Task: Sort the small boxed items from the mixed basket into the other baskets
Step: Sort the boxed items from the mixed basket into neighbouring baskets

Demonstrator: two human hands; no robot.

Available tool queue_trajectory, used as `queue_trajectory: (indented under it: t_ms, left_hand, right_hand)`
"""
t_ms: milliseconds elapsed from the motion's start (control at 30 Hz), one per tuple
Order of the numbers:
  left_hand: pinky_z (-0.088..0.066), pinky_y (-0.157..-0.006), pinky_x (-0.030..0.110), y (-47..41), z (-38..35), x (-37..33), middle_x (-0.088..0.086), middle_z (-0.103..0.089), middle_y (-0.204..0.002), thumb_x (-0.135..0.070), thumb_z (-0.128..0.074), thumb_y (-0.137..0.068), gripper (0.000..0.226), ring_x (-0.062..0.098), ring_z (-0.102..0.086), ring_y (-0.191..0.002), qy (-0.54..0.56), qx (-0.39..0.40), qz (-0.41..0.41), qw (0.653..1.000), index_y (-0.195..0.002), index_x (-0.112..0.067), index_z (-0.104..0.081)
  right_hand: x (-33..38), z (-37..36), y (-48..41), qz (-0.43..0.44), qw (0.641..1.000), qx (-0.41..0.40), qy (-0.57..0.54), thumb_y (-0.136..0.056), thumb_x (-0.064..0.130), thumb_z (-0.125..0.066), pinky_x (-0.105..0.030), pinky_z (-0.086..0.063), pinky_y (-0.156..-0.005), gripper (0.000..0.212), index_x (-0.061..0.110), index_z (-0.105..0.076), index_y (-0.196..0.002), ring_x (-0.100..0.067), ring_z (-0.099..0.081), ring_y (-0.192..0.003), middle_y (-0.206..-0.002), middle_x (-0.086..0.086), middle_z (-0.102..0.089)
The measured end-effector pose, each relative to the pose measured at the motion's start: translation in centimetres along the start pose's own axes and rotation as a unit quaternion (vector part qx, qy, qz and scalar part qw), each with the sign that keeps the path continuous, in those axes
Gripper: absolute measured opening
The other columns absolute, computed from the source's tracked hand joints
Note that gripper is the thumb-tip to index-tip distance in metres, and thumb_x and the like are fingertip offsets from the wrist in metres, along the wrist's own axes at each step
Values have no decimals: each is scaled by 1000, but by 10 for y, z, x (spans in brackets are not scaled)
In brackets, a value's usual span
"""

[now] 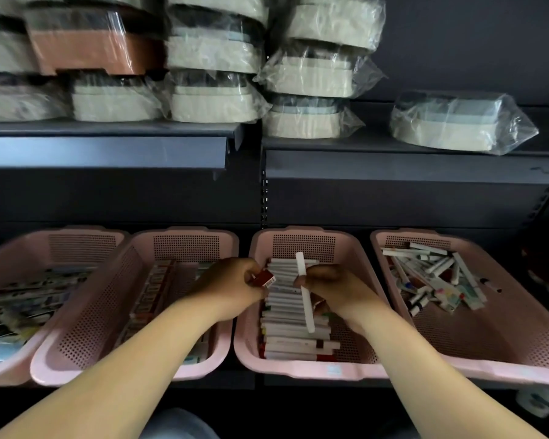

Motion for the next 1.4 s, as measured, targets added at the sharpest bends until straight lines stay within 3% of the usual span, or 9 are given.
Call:
queue_trajectory:
  t_ms: [133,300,433,633,767,867,933,1200,1400]
  left_hand:
    - [-57,-87,34,1,-6,-3,-14,-73,-92,-30,-81,-85,17,6,-68,-88,19,19,-2,1000,-96,-31,-69]
    - [-52,-78,25,1,-15,-7,-18,-72,-95,-28,-79,-90,19,5,-69,-93,57,32,-26,997,-94,-39,-64]
    - [-54,-97,31,5,-22,-16,-23,-71,-112,-31,-72,-94,29,0,-66,-107,92,58,-51,993,-104,-56,-62]
    - [-56,-94,34,7,-30,-29,-19,-69,-106,-37,-72,-96,17,1,-65,-101,73,63,-64,993,-106,-44,-60]
    - [-52,-86,26,8,-35,-34,-20,-67,-109,-35,-73,-95,23,-1,-62,-99,34,74,-79,994,-112,-43,-60]
    - [-54,-95,29,9,-42,-32,-17,-68,-117,-31,-74,-95,29,5,-63,-106,-11,92,-80,992,-121,-38,-62]
    - [-53,-95,29,11,-48,-32,-16,-66,-119,-30,-73,-95,30,7,-63,-108,-46,109,-85,989,-122,-39,-61]
    - [-43,-77,18,13,-54,-35,-21,-59,-107,-33,-71,-96,26,6,-59,-99,-76,126,-96,984,-118,-43,-62]
    - [-45,-85,18,11,-38,-41,-25,-59,-107,-37,-79,-89,26,0,-58,-101,-22,58,-111,992,-111,-44,-66]
  right_hand:
    - [-1,3,-1,5,999,-6,-42,-98,22,-62,-35,-57,-71,17,16,-78,-99,-20,-69,-77,-92,-9,-77]
    - [-6,4,-2,6,992,-7,-126,-99,10,-60,-35,-53,-64,12,11,-71,-104,-20,-66,-69,-85,-10,-74]
    - [-9,8,0,9,988,-18,-156,-94,-1,-62,-37,-55,-64,10,8,-61,-97,-24,-70,-69,-78,-10,-73]
    - [-8,4,6,6,976,13,-217,-92,-8,-61,-38,-56,-67,17,8,-58,-89,-29,-72,-75,-83,-15,-73]
    - [-10,14,11,1,999,-16,-50,-91,0,-67,-46,-59,-77,7,6,-64,-94,-26,-73,-80,-90,-16,-75]
    - [-12,19,12,5,964,-2,267,-89,22,-73,-27,-53,-83,8,28,-70,-93,-9,-66,-93,-101,10,-72]
    - [-17,15,14,-10,943,24,332,-88,29,-74,-21,-47,-81,9,33,-69,-94,-5,-63,-96,-103,16,-68]
    - [-25,4,15,-3,917,54,396,-86,29,-74,-16,-41,-62,7,30,-68,-89,-6,-58,-83,-88,15,-60]
    - [-12,15,14,15,963,26,269,-93,31,-66,-18,-45,-69,9,34,-69,-85,-3,-63,-82,-85,16,-68]
Point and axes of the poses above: each hand's wrist, its own y-axis away from the middle knuckle, its own z-axis out of the back of the hand, x = y × z, the point moved 8 cm from there along -y, towards the middle knuckle
